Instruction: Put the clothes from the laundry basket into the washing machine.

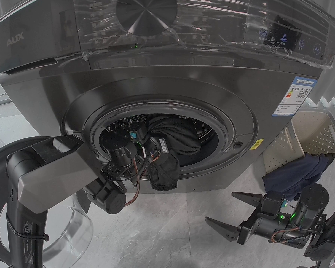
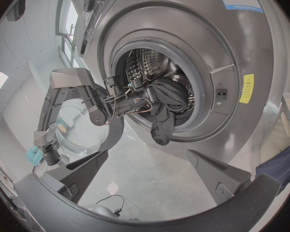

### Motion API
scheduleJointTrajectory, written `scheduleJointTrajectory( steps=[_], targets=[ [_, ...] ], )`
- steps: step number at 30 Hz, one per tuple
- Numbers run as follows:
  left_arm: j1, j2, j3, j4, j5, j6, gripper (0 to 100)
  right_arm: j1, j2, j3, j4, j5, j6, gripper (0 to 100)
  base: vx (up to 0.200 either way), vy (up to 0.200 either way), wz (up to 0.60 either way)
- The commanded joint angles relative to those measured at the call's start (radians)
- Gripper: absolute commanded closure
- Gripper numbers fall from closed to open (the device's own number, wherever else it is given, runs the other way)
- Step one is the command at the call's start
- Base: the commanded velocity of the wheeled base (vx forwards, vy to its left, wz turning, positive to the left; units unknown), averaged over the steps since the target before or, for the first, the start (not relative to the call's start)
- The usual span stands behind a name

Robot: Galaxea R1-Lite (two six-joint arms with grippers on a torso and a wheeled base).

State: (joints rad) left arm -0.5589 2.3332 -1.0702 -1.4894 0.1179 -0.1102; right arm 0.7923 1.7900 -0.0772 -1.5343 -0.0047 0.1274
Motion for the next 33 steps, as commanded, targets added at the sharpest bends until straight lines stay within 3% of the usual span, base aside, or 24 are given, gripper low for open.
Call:
scheduleJointTrajectory(
  steps=[1,9,22,33],
  targets=[
    [0.005,0.029,-0.060,0.024,0.000,0.000,100,-0.001,0.009,-0.018,0.000,-0.067,-0.002,0,0.000,0.000,0.00],
    [0.030,0.035,-0.154,0.092,0.003,-0.005,100,-0.005,0.026,-0.075,0.006,-0.198,0.032,0,0.000,0.000,0.00],
    [0.056,0.156,-0.352,0.116,0.065,0.003,100,0.007,0.032,-0.076,0.006,-0.190,0.034,0,0.000,0.000,0.00],
    [0.065,0.268,-0.700,0.311,0.065,-0.002,100,0.007,0.035,-0.079,0.006,-0.186,0.044,0,0.000,0.000,0.00]
  ],
)
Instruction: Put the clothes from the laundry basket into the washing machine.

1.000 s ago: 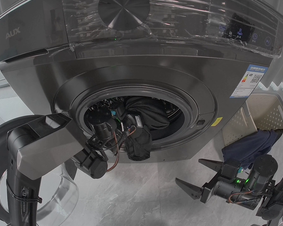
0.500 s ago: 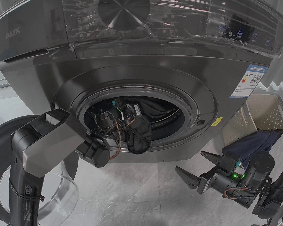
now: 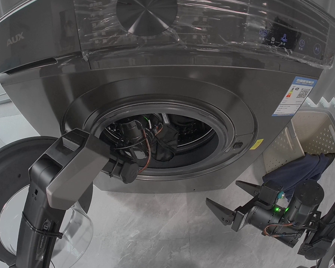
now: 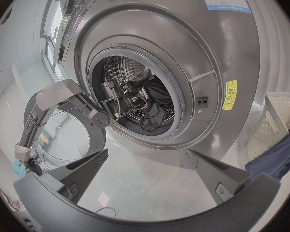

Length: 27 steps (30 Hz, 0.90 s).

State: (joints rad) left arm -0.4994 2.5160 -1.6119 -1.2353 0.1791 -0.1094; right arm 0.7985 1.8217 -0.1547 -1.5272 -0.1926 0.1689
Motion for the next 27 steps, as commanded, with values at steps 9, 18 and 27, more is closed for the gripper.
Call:
scheduleJointTrajectory(
  steps=[9,18,27],
  targets=[
    [-0.008,0.098,-0.217,0.103,0.026,-0.004,0,-0.013,0.001,-0.002,-0.002,0.008,0.001,0,0.000,0.000,0.00],
    [-0.034,-0.039,0.021,0.112,0.025,-0.006,0,-0.009,-0.002,-0.014,-0.002,0.008,0.001,0,0.000,0.000,0.00],
    [-0.056,-0.161,0.267,0.177,0.013,-0.004,0,-0.009,-0.007,-0.016,-0.002,0.008,0.001,0,0.000,0.000,0.00]
  ],
)
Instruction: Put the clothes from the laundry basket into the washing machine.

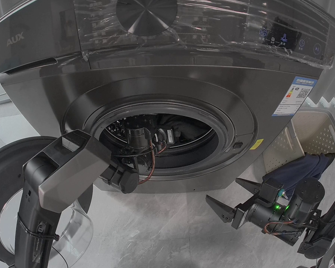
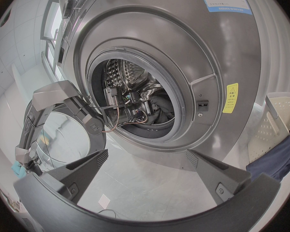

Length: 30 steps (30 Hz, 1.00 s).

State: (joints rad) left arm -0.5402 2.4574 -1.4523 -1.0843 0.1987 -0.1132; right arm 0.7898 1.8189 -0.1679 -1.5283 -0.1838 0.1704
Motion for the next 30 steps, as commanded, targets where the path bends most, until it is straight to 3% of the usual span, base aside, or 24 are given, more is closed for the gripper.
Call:
scheduleJointTrajectory(
  steps=[1,9,18,19,23,28,29,30],
  targets=[
    [-0.017,-0.121,0.135,0.038,-0.012,0.001,0,0.000,-0.004,-0.002,0.000,0.000,0.000,0,0.000,0.000,0.00],
    [-0.049,-0.210,0.267,0.104,-0.067,0.001,0,0.002,-0.006,-0.004,-0.001,0.006,0.000,0,0.000,0.000,0.00],
    [-0.046,-0.112,0.193,0.076,-0.067,0.003,0,0.008,-0.009,-0.005,-0.001,0.006,0.000,0,0.000,0.000,0.00],
    [-0.043,-0.092,0.175,0.072,-0.065,0.004,100,0.009,-0.009,-0.005,-0.001,0.006,0.000,0,0.000,0.000,0.00],
    [-0.033,-0.041,0.112,0.070,-0.053,0.004,100,0.009,-0.009,-0.012,-0.001,0.006,0.000,0,0.000,0.000,0.00],
    [-0.014,0.015,-0.020,0.053,-0.004,0.000,100,0.009,-0.007,-0.013,-0.001,0.006,0.000,0,0.000,0.000,0.00],
    [0.000,0.060,-0.126,0.041,0.039,-0.002,100,0.009,-0.007,-0.013,-0.001,0.006,0.000,0,0.000,0.000,0.00],
    [0.006,0.074,-0.157,0.038,0.048,-0.002,100,0.009,-0.007,-0.013,-0.001,0.006,0.000,0,0.000,0.000,0.00]
  ],
)
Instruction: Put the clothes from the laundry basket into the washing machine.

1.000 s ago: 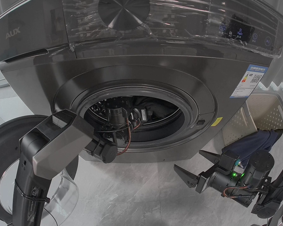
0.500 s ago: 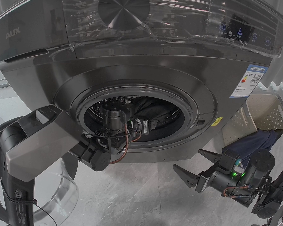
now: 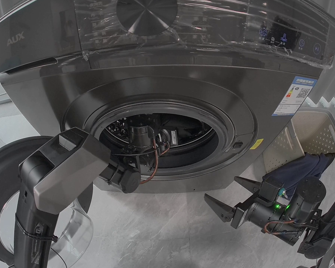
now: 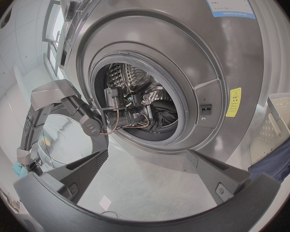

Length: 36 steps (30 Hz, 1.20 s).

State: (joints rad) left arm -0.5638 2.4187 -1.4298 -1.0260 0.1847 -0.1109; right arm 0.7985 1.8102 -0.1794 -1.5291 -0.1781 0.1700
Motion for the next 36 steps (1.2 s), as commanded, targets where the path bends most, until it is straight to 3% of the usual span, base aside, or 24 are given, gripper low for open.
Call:
scheduleJointTrajectory(
  steps=[1,5,9,10,16,22,30,36],
  targets=[
    [0.036,0.125,-0.201,-0.022,0.068,-0.004,100,0.001,0.001,-0.002,0.000,0.000,0.000,0,0.000,0.000,0.00],
    [0.059,0.161,-0.307,-0.025,0.087,-0.006,100,0.002,0.003,-0.002,0.000,0.000,0.000,0,0.000,0.000,0.00],
    [0.056,0.158,-0.294,-0.025,0.087,-0.006,100,0.002,0.004,-0.002,0.000,0.000,0.000,0,0.000,0.000,0.00],
    [0.051,0.154,-0.281,-0.025,0.087,-0.006,0,0.002,0.004,-0.002,0.000,0.000,0.000,0,0.000,0.000,0.00],
    [0.036,0.046,-0.080,-0.011,0.064,-0.001,0,0.002,0.003,-0.002,0.000,0.000,0.000,0,0.000,0.000,0.00],
    [-0.004,-0.130,0.175,0.027,-0.039,-0.004,0,0.002,0.003,-0.003,0.000,0.000,0.000,0,0.000,0.000,0.00],
    [-0.028,-0.173,0.235,0.020,-0.059,-0.006,0,0.002,0.001,-0.006,0.000,0.000,0.000,0,0.000,0.000,0.00],
    [-0.034,-0.162,0.229,-0.005,-0.065,-0.026,0,0.002,0.000,-0.008,0.000,0.000,0.000,0,0.000,0.000,0.00]
  ],
)
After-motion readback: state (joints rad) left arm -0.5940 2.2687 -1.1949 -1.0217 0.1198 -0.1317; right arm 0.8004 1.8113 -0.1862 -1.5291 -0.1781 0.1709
